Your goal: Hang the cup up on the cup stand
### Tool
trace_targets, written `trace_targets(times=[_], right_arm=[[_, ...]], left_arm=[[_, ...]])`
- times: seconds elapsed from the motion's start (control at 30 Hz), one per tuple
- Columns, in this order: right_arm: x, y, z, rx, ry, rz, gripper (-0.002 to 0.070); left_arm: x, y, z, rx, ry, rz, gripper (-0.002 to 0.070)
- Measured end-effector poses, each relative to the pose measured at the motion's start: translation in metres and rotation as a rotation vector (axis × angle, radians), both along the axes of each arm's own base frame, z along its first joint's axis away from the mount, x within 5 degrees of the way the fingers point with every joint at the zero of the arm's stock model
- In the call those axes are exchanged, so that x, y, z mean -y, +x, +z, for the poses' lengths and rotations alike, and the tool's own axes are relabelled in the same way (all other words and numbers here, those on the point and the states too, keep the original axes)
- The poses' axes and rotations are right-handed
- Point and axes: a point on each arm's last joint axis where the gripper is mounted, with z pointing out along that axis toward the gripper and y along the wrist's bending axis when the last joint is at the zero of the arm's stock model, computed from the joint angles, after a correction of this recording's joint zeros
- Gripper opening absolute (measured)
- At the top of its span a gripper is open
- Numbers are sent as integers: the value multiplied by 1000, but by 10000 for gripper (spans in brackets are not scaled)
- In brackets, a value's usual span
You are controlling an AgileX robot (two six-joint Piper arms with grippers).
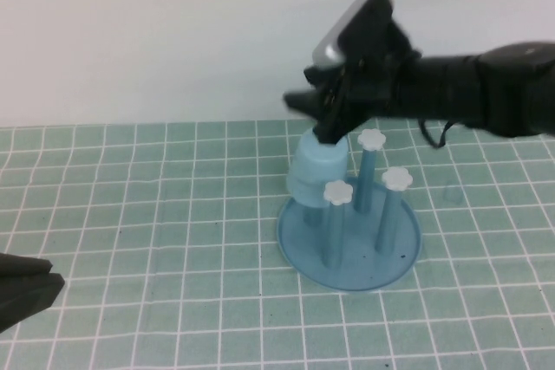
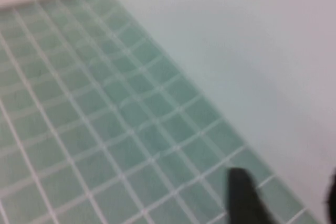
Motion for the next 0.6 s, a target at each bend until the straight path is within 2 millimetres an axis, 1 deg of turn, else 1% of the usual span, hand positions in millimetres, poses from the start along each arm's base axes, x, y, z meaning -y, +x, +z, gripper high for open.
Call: trace_targets(times=[0.03,0.1,0.13,0.2,0.23,0.3,0.37,0.4,0.43,0.5,0.6], right_arm=[[2,-3,12,11,19,-11,302],[8,-13,40,50,48,-25,143],[12,-19,55,77,60,-27,93],[20,-30,83,135,71,-37,43],[25,-38,98,164,82,-45,28],[38,-55,121,183,113,-67,12],[51,-76,141,210,122,-82,6],[58,-87,146,215,120,-91,5],[65,-99,148,218,115,-105,4],[78,-119,147,227,97,-137,2],[99,-153,134,219,99,-210,0]], left_arm=[[0,0,0,1,1,1,50],[-1,-2,1,7,1,1,50],[-2,-3,1,10,0,2,49],[-2,-3,1,14,4,4,38],[-3,-3,1,17,7,6,26],[-3,-3,1,22,9,9,12],[-3,-3,2,32,11,4,6],[-3,-2,2,41,12,1,4],[-3,-2,2,50,11,0,2],[-3,-1,3,65,10,-2,1],[-2,2,2,92,1,2,0]])
